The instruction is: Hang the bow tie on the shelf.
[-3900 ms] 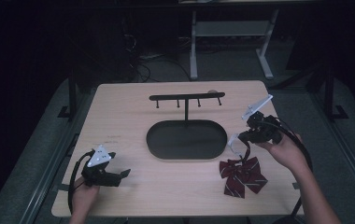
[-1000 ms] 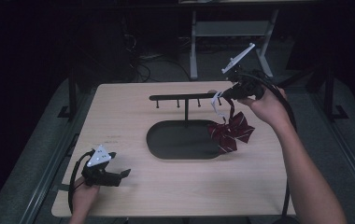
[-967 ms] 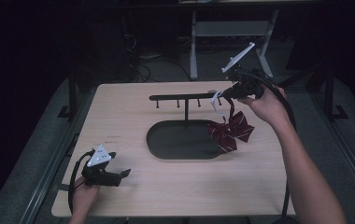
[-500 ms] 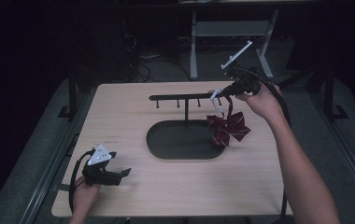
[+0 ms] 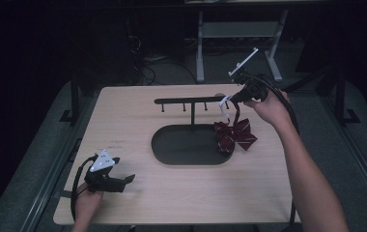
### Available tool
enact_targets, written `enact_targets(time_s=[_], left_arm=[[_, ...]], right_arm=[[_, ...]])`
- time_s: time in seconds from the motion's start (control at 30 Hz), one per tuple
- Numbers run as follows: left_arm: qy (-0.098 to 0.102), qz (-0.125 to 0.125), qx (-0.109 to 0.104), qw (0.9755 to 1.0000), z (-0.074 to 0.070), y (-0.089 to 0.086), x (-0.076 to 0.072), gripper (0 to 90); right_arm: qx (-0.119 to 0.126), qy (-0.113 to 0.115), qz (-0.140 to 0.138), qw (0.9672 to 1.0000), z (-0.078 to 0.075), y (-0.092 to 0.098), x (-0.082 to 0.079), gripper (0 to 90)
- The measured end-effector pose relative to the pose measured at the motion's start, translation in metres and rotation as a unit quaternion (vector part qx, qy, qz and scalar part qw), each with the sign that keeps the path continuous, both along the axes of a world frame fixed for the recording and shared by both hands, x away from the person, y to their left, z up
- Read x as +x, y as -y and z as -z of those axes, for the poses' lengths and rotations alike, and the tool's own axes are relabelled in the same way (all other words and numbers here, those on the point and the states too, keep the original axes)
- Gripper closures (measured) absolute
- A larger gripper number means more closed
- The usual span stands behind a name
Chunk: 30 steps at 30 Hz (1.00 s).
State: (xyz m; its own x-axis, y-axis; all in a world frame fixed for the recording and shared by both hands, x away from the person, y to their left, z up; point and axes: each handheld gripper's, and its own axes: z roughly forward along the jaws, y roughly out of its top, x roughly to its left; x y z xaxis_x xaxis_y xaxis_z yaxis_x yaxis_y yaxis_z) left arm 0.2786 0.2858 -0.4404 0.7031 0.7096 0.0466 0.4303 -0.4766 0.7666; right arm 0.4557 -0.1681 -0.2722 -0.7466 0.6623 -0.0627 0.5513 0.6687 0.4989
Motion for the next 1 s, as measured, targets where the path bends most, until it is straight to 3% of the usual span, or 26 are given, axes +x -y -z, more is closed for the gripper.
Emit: enact_targets(time_s=[1.0], left_arm=[[0.003,0.004,0.006,1.0000,0.000,0.001,-0.004,13.2]], right_arm=[[0.025,-0.020,0.002,0.9995,0.013,0.016,-0.007,83.0]])
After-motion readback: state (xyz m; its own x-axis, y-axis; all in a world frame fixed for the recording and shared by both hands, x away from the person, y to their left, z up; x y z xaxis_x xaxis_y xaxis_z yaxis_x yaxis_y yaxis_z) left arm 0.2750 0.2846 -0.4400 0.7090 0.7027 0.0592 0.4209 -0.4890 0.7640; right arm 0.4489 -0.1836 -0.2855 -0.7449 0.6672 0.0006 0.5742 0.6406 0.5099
